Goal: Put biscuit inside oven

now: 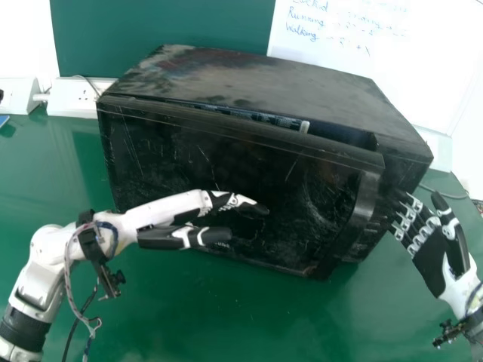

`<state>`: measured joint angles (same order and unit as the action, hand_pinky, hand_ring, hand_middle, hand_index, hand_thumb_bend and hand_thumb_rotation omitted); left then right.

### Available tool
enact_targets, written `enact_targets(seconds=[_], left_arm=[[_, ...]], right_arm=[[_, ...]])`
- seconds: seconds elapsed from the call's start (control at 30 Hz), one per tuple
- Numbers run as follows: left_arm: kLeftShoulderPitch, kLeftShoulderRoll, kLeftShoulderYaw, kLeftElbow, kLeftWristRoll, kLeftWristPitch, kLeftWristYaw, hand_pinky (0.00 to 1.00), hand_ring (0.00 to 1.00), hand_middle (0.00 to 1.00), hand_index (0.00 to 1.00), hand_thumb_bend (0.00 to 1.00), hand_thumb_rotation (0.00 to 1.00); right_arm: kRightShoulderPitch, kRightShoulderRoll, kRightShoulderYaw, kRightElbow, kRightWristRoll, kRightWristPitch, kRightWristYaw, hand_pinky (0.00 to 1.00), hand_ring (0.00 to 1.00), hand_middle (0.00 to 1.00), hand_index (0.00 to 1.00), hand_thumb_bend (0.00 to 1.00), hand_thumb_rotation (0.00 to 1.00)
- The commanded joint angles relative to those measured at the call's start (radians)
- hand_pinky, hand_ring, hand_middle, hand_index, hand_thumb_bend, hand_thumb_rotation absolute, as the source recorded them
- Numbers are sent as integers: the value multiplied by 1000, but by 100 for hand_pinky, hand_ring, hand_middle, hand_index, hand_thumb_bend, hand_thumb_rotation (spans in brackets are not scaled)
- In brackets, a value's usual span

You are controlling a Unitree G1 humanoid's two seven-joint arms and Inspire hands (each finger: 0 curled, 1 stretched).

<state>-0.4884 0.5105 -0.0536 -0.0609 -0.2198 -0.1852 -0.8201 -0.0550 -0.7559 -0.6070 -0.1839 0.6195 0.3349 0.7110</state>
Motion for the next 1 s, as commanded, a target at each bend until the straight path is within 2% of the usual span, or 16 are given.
enact_targets(seconds=[0.0, 0.43, 0.6, 0.7, 0.83, 0.87, 0.97], left_arm=[[-16, -9, -11, 39, 20, -15, 3, 90, 91, 92, 92, 93, 100], [-145, 0, -40, 187, 95, 39, -23, 87, 89, 91, 91, 95, 100], [-190, -27, -48, 266, 139, -19, 4, 89, 91, 92, 91, 95, 100], [-208, -38, -51, 293, 149, -21, 3, 87, 89, 91, 90, 94, 100], [-196, -33, -45, 284, 145, -58, -14, 88, 90, 92, 92, 93, 100], [-184, -27, -39, 267, 132, -49, -23, 88, 90, 92, 92, 94, 100], [-123, -4, -14, 184, 100, -26, -31, 88, 91, 92, 92, 93, 100]], right_arm=[[6, 10, -6, 0, 5, -18, 7, 97, 100, 100, 100, 84, 100], [8, 6, -5, 3, -2, -20, 11, 100, 100, 100, 100, 94, 100], [6, 10, -6, 5, 9, -12, 14, 98, 100, 100, 100, 81, 100], [10, 16, -6, -2, 4, -21, 12, 100, 100, 100, 100, 84, 100], [15, 18, -8, -4, 5, -28, 21, 98, 100, 100, 100, 86, 100], [17, 17, -8, -7, 6, -22, 19, 97, 100, 100, 100, 86, 100], [20, 20, -7, -11, 5, -23, 16, 97, 100, 100, 100, 94, 100]])
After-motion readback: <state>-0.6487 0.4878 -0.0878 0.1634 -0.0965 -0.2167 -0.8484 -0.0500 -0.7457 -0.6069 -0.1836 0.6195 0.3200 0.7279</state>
